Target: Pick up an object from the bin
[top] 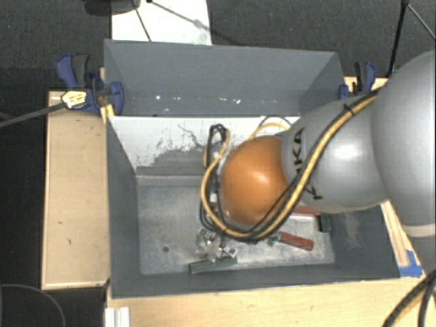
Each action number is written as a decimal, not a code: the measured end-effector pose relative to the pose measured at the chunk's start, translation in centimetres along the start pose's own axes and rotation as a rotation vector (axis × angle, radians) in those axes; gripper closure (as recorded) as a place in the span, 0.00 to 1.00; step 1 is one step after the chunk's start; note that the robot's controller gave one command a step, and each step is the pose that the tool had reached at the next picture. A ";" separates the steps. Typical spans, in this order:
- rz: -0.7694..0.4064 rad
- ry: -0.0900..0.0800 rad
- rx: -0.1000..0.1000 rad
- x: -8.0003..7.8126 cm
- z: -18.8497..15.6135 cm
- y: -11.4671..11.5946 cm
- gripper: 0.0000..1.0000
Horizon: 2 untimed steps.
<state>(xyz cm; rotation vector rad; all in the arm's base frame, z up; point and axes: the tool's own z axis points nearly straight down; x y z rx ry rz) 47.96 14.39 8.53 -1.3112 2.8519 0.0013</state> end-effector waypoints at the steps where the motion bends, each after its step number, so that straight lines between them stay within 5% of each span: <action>1: 0.006 0.006 -0.004 -0.4 -5.3 0.3 1.00; 2: -0.048 0.001 -0.001 -1.9 -5.6 1.9 0.00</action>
Offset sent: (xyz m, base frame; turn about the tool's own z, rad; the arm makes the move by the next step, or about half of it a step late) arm -0.0037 0.0308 0.0468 -0.0647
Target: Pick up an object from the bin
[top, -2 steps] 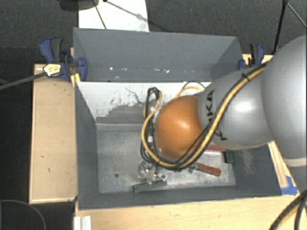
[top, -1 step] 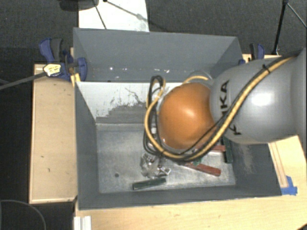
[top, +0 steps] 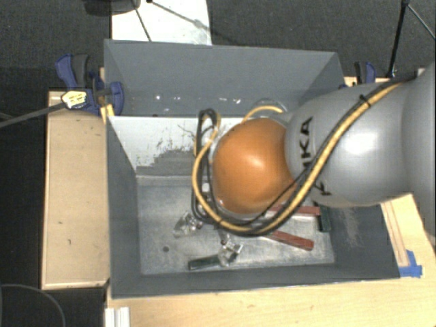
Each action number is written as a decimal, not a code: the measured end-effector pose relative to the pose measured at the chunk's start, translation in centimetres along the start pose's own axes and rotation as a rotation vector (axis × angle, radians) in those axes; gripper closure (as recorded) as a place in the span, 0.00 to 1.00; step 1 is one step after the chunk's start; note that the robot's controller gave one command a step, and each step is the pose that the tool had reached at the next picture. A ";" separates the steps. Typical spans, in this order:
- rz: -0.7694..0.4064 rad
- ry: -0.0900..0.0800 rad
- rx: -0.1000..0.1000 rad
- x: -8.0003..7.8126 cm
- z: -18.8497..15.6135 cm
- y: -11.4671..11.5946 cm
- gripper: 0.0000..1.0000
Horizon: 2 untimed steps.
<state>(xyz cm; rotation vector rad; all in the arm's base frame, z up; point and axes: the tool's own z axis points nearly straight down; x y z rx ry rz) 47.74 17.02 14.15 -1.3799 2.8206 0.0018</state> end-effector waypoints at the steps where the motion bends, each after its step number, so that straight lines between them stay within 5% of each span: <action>1: -0.012 0.001 -0.001 -0.3 1.0 0.5 0.00; 2: -0.041 -0.006 0.005 2.7 6.8 -2.6 1.00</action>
Offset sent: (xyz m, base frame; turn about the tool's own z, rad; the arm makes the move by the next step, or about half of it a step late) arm 0.0007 -0.0381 -0.0715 -0.0478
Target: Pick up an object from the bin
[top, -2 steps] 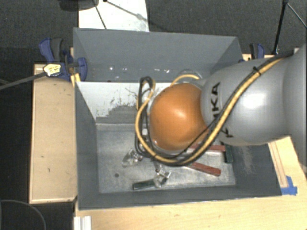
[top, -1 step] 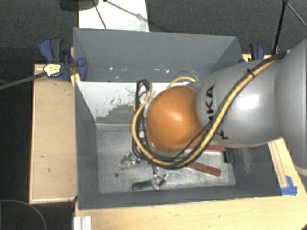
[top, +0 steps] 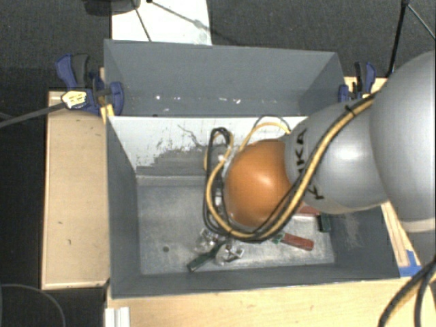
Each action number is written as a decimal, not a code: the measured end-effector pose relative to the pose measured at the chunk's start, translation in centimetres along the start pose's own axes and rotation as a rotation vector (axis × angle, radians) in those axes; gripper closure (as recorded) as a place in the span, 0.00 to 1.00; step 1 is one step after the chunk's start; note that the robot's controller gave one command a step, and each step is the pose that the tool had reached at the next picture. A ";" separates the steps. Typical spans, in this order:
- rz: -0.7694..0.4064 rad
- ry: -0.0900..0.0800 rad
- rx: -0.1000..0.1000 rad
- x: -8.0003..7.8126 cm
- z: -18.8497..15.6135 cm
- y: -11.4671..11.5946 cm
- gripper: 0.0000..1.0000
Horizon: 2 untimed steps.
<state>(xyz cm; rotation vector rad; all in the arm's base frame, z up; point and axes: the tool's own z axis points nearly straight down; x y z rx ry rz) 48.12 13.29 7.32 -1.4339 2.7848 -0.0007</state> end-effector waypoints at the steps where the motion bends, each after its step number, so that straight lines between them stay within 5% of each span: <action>1: 0.001 0.000 0.000 0.0 0.0 0.0 1.00; 2: -0.024 0.000 0.001 -1.2 -18.8 0.3 1.00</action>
Offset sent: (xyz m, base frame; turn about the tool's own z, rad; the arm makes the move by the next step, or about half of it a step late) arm 0.0011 0.0096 0.1851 -0.0278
